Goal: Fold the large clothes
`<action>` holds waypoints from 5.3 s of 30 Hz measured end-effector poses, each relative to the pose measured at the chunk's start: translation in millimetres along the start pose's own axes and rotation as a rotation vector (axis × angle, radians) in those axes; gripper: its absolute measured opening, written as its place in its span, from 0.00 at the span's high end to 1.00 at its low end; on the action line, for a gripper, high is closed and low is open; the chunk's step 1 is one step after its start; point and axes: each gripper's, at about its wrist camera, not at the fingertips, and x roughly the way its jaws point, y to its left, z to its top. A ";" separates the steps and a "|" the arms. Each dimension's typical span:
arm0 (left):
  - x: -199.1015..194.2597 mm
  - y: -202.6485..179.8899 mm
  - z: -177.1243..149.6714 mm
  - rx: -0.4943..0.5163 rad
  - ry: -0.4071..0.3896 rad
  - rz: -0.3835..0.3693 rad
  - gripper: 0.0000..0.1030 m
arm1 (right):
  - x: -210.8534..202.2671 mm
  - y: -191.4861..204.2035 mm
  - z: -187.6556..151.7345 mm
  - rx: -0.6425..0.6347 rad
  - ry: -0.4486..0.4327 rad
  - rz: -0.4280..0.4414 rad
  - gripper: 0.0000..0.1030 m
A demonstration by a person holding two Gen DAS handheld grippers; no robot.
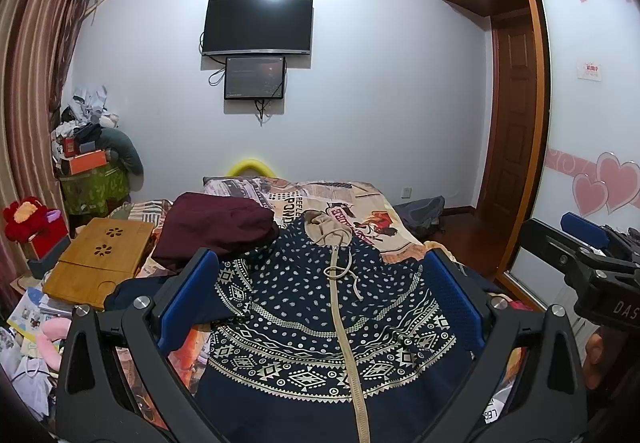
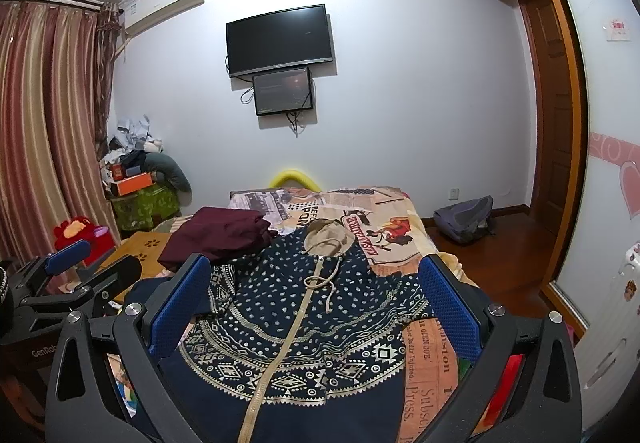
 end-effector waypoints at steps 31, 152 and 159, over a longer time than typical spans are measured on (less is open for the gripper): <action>29.2 15.7 -2.6 -0.034 0.033 0.028 0.00 | 29.4 2.6 0.6 -0.022 0.049 -0.003 0.00; 288.1 184.9 -132.7 0.101 0.820 0.157 0.29 | 326.5 -0.1 -103.1 -0.344 0.796 0.058 0.15; 311.3 177.6 -166.2 0.110 0.865 0.146 0.29 | 344.3 -9.1 -126.7 -0.308 0.883 0.079 0.50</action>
